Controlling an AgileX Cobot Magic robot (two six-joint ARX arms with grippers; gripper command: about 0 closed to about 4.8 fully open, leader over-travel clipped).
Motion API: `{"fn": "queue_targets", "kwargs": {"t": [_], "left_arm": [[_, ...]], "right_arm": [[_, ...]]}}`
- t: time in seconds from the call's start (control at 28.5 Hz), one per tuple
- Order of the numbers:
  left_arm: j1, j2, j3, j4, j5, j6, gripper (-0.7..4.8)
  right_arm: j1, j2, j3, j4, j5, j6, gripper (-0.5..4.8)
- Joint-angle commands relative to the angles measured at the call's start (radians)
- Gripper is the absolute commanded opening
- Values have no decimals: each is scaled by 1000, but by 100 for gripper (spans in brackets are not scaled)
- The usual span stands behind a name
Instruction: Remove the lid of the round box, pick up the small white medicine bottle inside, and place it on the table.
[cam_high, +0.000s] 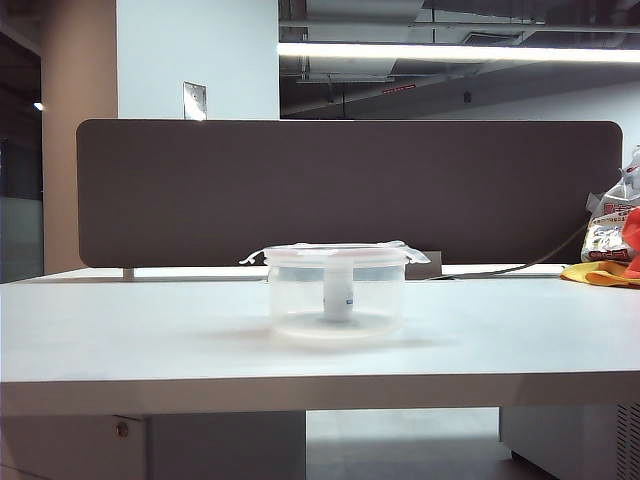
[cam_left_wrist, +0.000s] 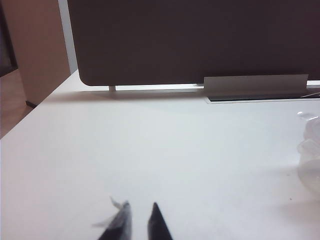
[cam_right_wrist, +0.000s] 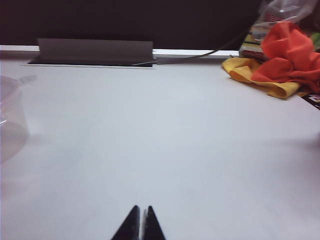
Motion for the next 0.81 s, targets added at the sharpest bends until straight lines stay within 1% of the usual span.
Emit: {"fn": "queue_targets", "kwargs": {"t": [0.04, 0.14, 0.21, 0.28, 0.32, 0.35, 0.39, 0.42, 0.46, 0.53, 0.63, 0.67, 0.74, 0.81], "left_arm": [[2, 0, 0, -3, 61, -50, 53], [2, 0, 0, 5, 62, -57, 54], [2, 0, 0, 3, 66, -117, 58], [2, 0, 0, 5, 77, -216, 58], [2, 0, 2, 6, 95, -259, 58], [2, 0, 6, 7, 115, -294, 58], [1, 0, 24, 6, 151, -332, 58], [1, 0, 35, 6, 160, -335, 58], [0, 0, 68, 5, 160, -332, 58], [0, 6, 129, 3, 158, -330, 57], [0, 58, 230, -28, 160, -330, 57], [-1, 118, 287, -47, 166, -330, 57], [-10, 214, 355, -49, 212, -331, 57], [-37, 386, 467, -60, 235, -329, 57]], "right_arm": [[2, 0, -4, 17, -6, 36, 22], [2, 0, -4, 18, -6, 36, 22], [2, 0, -4, 19, -7, 41, 29], [2, 0, -3, 21, -29, 81, 126], [2, 0, 2, 30, -62, 107, 175], [2, 0, 4, 50, -100, 129, 201], [2, 0, 13, 89, -149, 179, 242], [2, 0, 25, 102, -163, 221, 253], [2, 0, 62, 99, -162, 294, 254], [2, 0, 127, 96, -161, 322, 254], [2, 33, 243, 97, -156, 322, 257], [2, 84, 313, 97, -156, 322, 258], [2, 166, 396, 97, -169, 322, 290], [2, 334, 532, 95, -222, 320, 297]]}}
